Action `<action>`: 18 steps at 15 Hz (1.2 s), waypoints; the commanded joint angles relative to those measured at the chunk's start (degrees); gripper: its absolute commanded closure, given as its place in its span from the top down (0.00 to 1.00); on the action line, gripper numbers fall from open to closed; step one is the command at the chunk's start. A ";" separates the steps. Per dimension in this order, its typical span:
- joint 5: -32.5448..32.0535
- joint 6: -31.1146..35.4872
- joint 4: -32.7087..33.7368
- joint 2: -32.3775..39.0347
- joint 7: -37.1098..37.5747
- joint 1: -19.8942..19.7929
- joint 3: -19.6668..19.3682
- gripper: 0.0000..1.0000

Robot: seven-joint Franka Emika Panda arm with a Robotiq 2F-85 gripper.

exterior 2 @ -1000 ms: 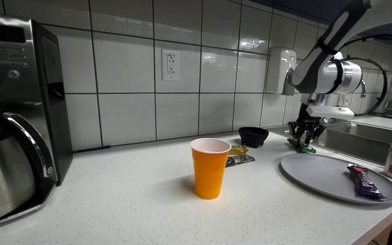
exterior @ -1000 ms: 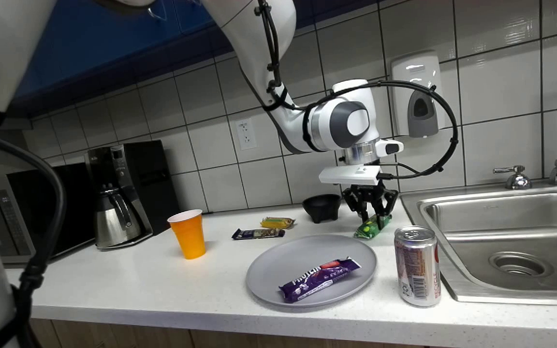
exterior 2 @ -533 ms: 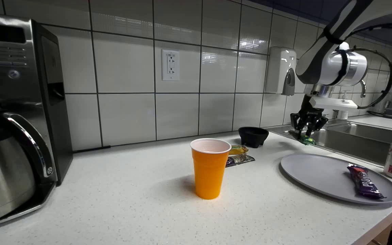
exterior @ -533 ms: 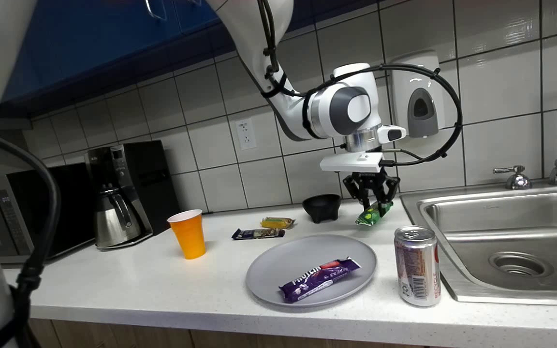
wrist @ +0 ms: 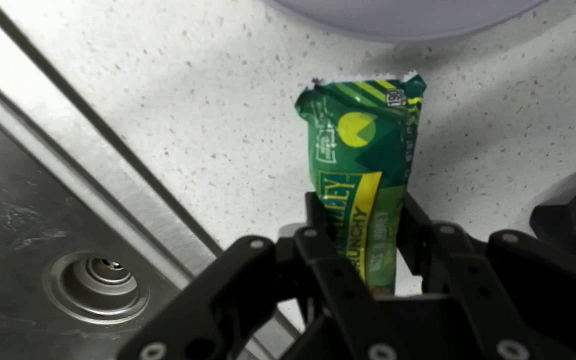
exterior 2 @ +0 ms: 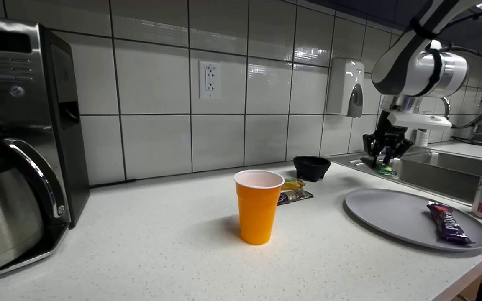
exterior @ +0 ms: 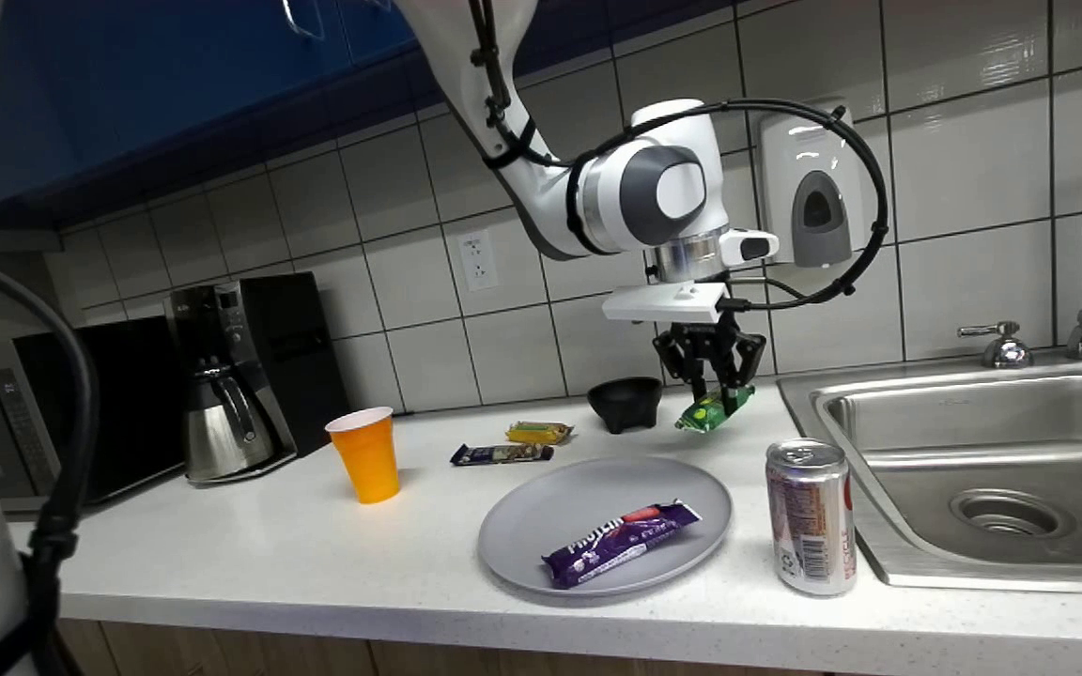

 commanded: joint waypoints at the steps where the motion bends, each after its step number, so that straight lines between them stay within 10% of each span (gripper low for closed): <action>1: -1.08 -0.04 -5.68 -5.54 4.14 2.12 -1.22 0.12; 18: -16.22 0.22 -24.65 -21.58 30.54 9.40 -2.64 0.12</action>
